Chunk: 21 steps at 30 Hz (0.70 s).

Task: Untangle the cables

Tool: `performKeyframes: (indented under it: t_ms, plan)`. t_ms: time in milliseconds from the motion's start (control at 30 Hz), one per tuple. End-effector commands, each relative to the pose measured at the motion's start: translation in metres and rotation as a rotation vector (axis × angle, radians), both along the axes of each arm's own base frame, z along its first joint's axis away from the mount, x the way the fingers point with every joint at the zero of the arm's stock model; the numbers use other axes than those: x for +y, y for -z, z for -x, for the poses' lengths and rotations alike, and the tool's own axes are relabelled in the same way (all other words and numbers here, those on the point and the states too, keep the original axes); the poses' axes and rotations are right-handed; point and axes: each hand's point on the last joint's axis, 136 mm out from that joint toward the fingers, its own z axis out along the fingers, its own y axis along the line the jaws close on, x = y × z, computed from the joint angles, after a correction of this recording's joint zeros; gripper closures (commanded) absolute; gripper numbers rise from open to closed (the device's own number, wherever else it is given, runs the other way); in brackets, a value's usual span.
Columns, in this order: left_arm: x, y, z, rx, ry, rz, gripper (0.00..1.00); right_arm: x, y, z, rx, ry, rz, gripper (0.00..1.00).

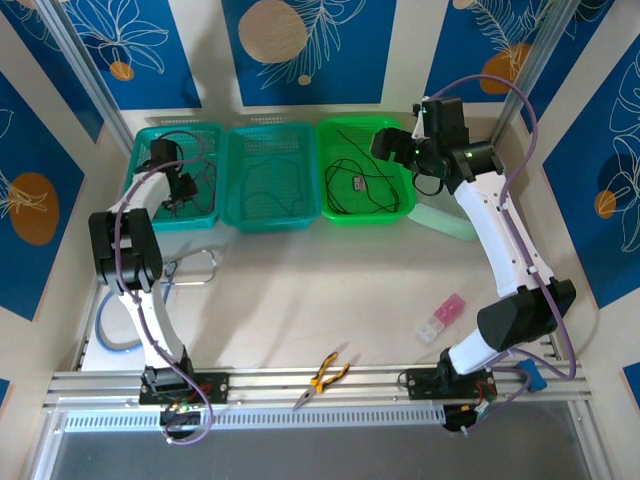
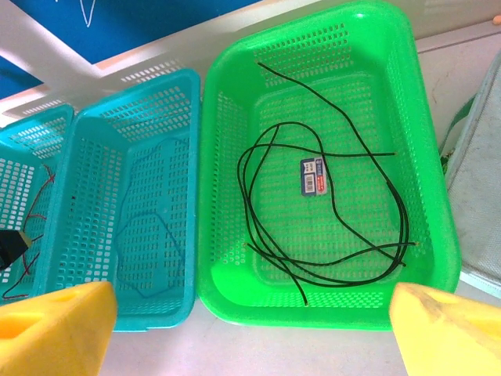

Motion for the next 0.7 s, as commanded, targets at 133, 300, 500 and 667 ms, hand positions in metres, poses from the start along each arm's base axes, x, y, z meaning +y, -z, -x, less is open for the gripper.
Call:
performKeyframes:
  t_ms: [133, 300, 500, 667]
  plan:
    - [0.006, -0.054, 0.0, -0.133, -0.024, -0.031, 0.35, 0.006, -0.013, 0.007, -0.033, -0.023, -0.016, 0.1]
    - [0.001, -0.088, -0.001, -0.207, -0.011, -0.058, 0.32, 0.005, -0.018, 0.01, -0.044, -0.024, -0.018, 0.09]
    - [0.002, -0.13, 0.002, -0.298, -0.013, -0.13, 0.19, 0.002, -0.021, 0.018, -0.055, -0.021, -0.017, 0.1]
    - [0.004, -0.139, -0.001, -0.269, 0.017, -0.151, 0.06, 0.0, -0.023, 0.023, -0.059, -0.02, -0.017, 0.09]
